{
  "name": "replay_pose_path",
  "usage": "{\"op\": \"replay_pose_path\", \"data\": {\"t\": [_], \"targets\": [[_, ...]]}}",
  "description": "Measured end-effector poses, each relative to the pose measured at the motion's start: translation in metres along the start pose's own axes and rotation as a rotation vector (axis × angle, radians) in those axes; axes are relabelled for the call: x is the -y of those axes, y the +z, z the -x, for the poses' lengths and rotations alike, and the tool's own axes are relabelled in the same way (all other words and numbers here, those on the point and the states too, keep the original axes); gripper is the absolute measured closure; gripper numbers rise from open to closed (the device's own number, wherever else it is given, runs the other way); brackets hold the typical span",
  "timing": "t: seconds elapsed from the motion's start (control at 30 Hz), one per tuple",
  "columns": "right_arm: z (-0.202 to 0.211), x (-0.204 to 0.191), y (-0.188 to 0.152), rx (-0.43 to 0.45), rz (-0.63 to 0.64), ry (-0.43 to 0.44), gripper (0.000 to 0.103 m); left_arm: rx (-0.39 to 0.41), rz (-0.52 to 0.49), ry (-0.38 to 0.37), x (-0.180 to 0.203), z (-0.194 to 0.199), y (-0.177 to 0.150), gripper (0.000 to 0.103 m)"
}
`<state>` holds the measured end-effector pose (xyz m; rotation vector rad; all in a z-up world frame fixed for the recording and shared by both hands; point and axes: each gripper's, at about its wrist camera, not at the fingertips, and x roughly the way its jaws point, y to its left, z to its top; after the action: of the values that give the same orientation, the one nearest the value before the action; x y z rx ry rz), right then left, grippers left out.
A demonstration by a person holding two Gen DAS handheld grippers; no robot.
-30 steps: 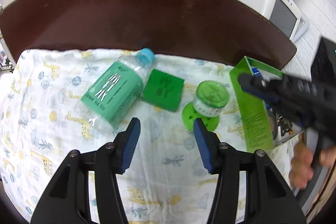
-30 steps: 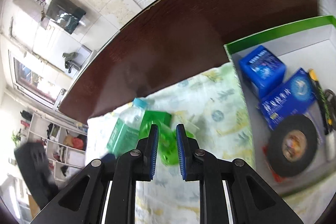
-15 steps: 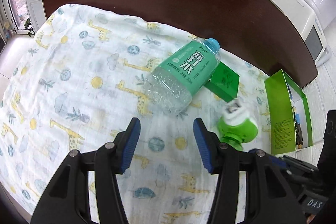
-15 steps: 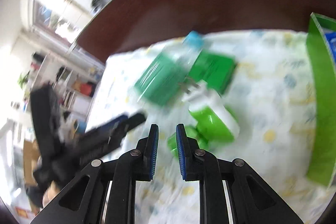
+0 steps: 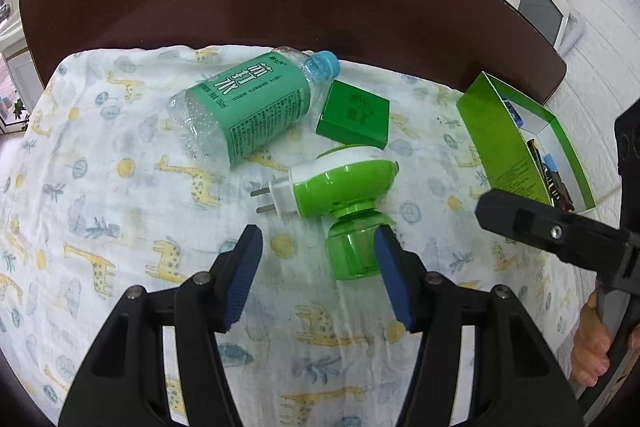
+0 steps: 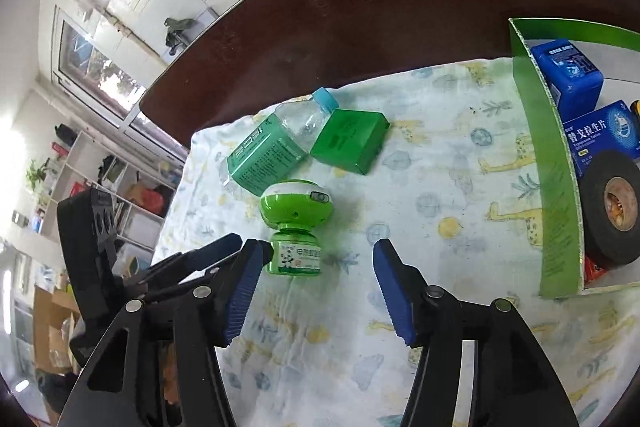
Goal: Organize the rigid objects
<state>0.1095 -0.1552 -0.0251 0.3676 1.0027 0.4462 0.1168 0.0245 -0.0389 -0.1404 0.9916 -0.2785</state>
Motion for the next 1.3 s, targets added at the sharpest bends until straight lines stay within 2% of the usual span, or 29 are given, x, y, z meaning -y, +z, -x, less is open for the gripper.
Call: {"op": "replay_pose_path", "data": {"t": [0.17,0.27,0.33,0.37,0.5,0.63,0.73,0.87,1.0,1.1,1.3], "targets": [[-0.013,-0.007,0.012,-0.015,0.018,-0.03,0.044,-0.047,0.042,-0.069,0.002,-0.004,-0.001,0.044],[-0.018,-0.009,0.016,-0.021,0.026,-0.034,0.044,-0.056,0.024,-0.056,0.011,-0.015,0.0,0.044],[-0.02,-0.011,0.018,-0.022,0.038,-0.038,0.044,-0.063,0.016,-0.063,0.017,-0.024,0.002,0.047],[-0.022,-0.012,0.019,-0.025,0.048,-0.042,0.044,-0.069,0.018,-0.084,0.019,-0.028,0.003,0.057],[-0.032,-0.017,0.024,-0.05,0.089,-0.055,0.044,-0.072,-0.011,-0.096,0.019,-0.029,0.004,0.057],[-0.04,-0.024,0.028,-0.057,0.139,-0.044,0.044,-0.098,-0.041,-0.124,0.004,-0.021,0.001,0.057],[-0.047,-0.035,0.031,-0.066,0.212,-0.018,0.044,-0.12,-0.028,-0.148,-0.012,-0.017,-0.002,0.057],[-0.067,-0.062,0.026,-0.134,0.369,0.012,0.043,-0.123,0.002,-0.157,-0.026,-0.013,-0.004,0.057],[-0.094,-0.081,0.017,-0.185,0.476,-0.026,0.043,-0.12,-0.001,-0.161,-0.026,-0.012,-0.004,0.057],[-0.099,-0.079,0.015,-0.204,0.461,-0.009,0.046,-0.123,-0.005,-0.171,-0.025,-0.011,-0.004,0.058],[-0.07,-0.061,0.009,-0.183,0.405,-0.039,0.054,-0.102,-0.064,-0.191,-0.006,0.003,-0.001,0.059]]}}
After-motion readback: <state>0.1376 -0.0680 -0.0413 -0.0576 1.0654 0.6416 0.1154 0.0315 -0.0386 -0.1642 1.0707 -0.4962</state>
